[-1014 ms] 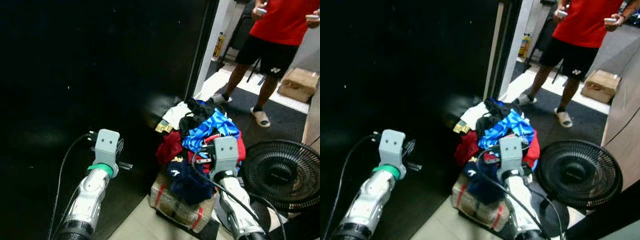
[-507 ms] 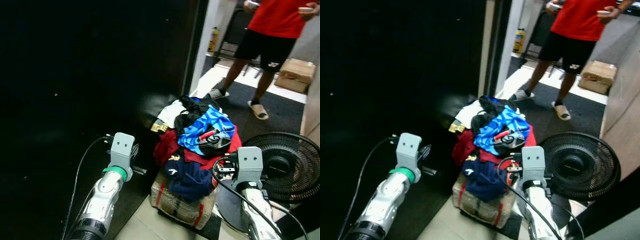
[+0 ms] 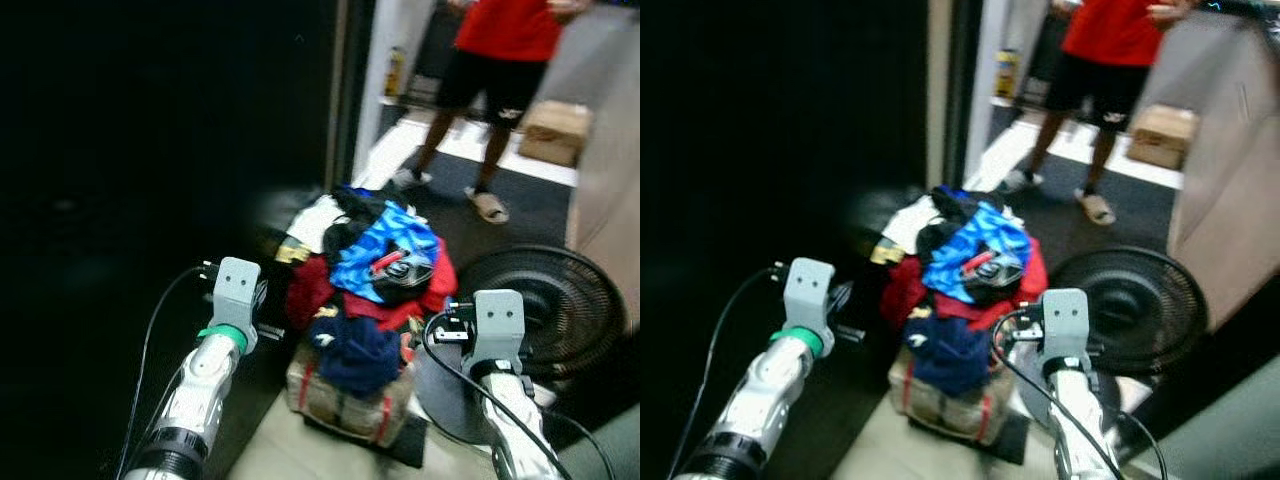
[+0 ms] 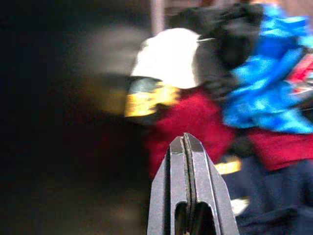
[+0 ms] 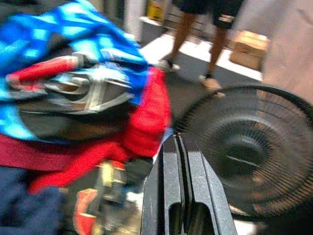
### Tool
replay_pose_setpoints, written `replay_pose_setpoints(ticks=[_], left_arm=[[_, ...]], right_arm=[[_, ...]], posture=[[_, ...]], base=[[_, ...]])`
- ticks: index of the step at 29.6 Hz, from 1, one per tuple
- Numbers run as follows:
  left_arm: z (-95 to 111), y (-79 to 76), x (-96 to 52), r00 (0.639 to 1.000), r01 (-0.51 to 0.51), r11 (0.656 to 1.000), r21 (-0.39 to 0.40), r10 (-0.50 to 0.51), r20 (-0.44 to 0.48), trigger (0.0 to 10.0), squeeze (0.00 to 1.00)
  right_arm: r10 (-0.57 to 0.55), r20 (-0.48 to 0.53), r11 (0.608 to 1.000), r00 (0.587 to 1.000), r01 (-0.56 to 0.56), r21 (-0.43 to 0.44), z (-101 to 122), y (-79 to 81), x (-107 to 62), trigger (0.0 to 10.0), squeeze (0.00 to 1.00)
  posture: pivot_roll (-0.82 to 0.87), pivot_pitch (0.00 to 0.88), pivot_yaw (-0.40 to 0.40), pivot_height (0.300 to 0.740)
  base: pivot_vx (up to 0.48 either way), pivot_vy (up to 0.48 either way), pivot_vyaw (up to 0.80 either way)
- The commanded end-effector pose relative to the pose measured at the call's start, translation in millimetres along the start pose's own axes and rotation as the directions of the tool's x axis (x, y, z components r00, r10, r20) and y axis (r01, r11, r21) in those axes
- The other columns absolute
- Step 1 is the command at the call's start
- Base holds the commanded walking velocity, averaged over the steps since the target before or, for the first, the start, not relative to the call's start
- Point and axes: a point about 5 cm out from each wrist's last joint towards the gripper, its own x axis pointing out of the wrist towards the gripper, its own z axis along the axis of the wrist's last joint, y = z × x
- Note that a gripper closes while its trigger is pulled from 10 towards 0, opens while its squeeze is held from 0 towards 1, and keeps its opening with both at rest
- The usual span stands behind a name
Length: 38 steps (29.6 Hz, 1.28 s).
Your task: Clothes washing
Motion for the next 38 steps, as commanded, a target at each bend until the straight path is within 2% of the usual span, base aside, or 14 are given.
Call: replay_pose_setpoints(ticks=[1, 6, 21, 32, 34, 38], left_arm=[[-6, 0.5, -4.2, 1.0, -0.009, 1.0, -0.008, 0.009, -0.024, 10.0, 0.0], [-8, 2.8, -5.7, 0.999, -0.016, 1.0, -0.015, 0.016, -0.034, 10.0, 0.0], [-5, 17.4, -8.4, 0.998, -0.059, 0.997, 0.043, 0.06, -0.026, 10.0, 0.0], [-6, 21.0, -10.6, 0.996, -0.086, 0.994, 0.061, 0.088, -0.029, 10.0, 0.0], [-13, 28.8, -16.2, 0.991, -0.126, 0.989, 0.075, 0.13, -0.045, 10.0, 0.0], [-19, 34.7, -21.0, 0.985, -0.153, 0.983, 0.099, 0.16, -0.061, 10.0, 0.0]], right_arm=[[0.022, -0.021, 1.0, 1.0, -0.022, 0.013, -3, 7.1, -0.3, 10.0, 0.0], [0.033, -0.015, 0.999, 0.999, -0.032, 0.022, -1, 11.1, 0.6, 10.0, 0.0], [0.072, -0.001, 0.996, 0.997, -0.072, 0.043, 4, 26.4, 4.4, 10.0, 0.0], [0.098, 0.005, 0.994, 0.995, -0.098, 0.038, 6, 32.3, 8.0, 10.0, 0.0], [0.129, 0.018, 0.991, 0.992, -0.129, 0.025, 10, 39.2, 10.5, 10.0, 0.0], [0.149, 0.02, 0.989, 0.989, -0.149, 0.013, 10, 45.1, 11.8, 10.0, 0.0]], posture=[[-0.1, 0.0, 0.025, 0.74], [-0.09, 0.0, 0.023, 0.74], [-0.06, 0.0, 0.023, 0.74], [-0.04, 0.0, 0.016, 0.74], [-0.03, 0.0, -0.001, 0.74], [-0.02, 0.0, -0.004, 0.74]], base=[[0.0, 0.0, -0.8], [0.0, 0.0, -0.8], [0.0, 0.0, -0.8], [0.0, 0.0, -0.8], [0.0, 0.0, 0.0], [0.0, 0.0, 0.0]])
